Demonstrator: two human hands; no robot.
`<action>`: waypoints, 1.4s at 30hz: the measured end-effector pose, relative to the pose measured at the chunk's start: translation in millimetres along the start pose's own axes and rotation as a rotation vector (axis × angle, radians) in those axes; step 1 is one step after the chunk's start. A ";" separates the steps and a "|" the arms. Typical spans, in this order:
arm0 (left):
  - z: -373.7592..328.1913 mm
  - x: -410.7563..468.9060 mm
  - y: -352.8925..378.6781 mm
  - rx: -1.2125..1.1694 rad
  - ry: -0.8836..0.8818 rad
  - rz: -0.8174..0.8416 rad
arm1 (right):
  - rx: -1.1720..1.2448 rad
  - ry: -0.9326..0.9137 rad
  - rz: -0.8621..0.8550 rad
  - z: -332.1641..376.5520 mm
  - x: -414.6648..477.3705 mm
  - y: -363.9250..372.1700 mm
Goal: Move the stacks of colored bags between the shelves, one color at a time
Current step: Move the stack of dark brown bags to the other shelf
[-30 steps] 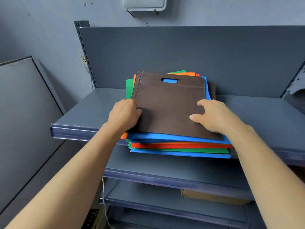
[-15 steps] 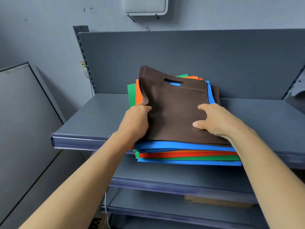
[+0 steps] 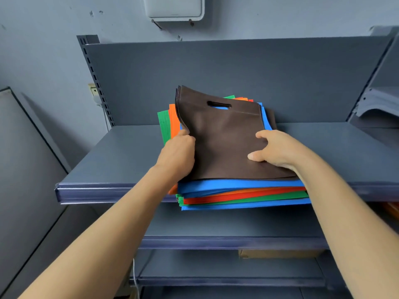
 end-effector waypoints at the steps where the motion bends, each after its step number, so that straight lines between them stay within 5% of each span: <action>1: 5.8 -0.7 -2.5 -0.015 -0.038 0.006 | 0.042 0.022 -0.006 -0.4 1.1 -1.2; 9: 70.2 -13.8 0.6 -0.117 -0.228 0.129 | 0.256 0.093 -0.027 21.0 10.0 15.2; 15: 75.0 -13.9 -12.1 -0.292 -0.312 -0.005 | 0.123 0.048 -0.077 33.3 6.4 15.0; 26: 124.5 -89.0 -115.6 -0.339 -0.441 -0.517 | 0.161 -0.370 -0.302 147.3 -22.7 13.1; 42: 174.9 -298.2 -197.2 -0.011 -0.962 -0.808 | 0.436 -0.949 -0.036 303.6 -142.6 83.9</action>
Point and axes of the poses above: each hand's wrist, its own x-axis towards the middle knuckle, its own y-axis out of the palm, z = x × y, the point moved 9 cm from there along x, towards the middle knuckle, and after that the axes turned 5 degrees about -z, right-handed, at the moved point
